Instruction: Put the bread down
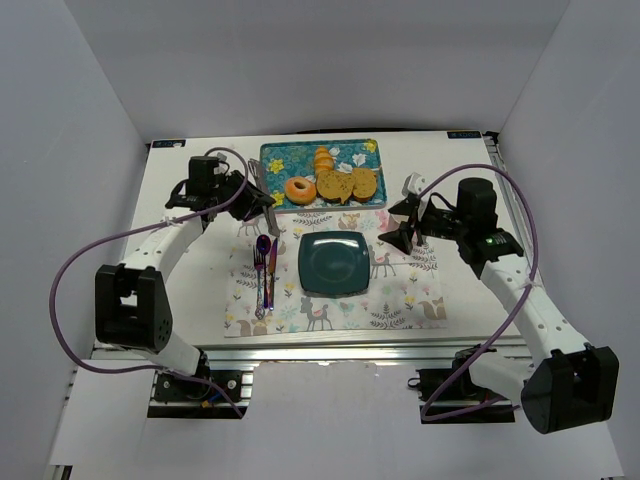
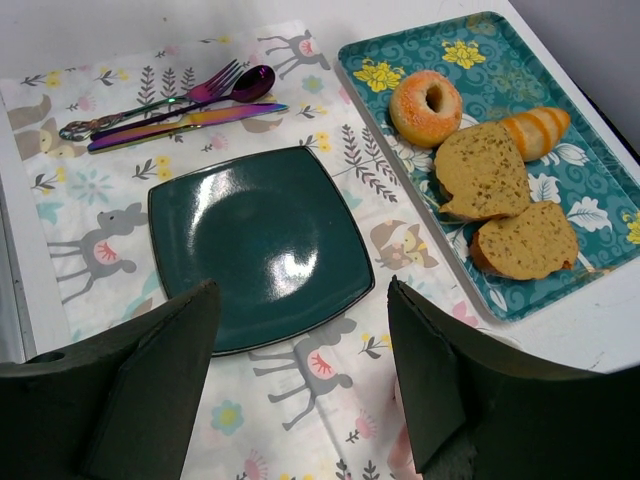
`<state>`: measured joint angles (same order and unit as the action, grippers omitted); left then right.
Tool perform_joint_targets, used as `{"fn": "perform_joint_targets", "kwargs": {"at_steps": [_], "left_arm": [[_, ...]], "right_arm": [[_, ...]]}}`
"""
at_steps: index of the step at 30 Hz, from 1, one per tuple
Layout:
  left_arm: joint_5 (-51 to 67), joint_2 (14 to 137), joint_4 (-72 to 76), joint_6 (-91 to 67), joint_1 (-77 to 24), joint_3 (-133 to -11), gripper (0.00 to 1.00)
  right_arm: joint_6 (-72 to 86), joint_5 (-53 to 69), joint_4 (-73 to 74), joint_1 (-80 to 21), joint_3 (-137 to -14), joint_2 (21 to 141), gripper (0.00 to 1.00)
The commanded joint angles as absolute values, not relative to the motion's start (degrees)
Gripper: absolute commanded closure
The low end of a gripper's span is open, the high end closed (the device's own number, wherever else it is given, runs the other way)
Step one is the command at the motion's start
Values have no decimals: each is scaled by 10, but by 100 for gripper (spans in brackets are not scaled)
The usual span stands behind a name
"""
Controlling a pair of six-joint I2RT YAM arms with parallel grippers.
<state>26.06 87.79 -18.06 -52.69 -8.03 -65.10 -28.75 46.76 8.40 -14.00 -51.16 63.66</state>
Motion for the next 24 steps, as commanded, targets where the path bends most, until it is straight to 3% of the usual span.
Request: {"fn": "perform_joint_targets", "kwargs": {"at_steps": [1,6,24], "left_arm": [[252,879,-240,-492,-81,-693,58],[250,891,-244,-488,-83,-697,52],[260,944,-218,-492,-93,-693,50]], "right_arm": [[-282,480,58,-135,-506,619,27],[-281,480,58,-133,-501,614,27],[-281,480,55,-128,-497,618,27]]}}
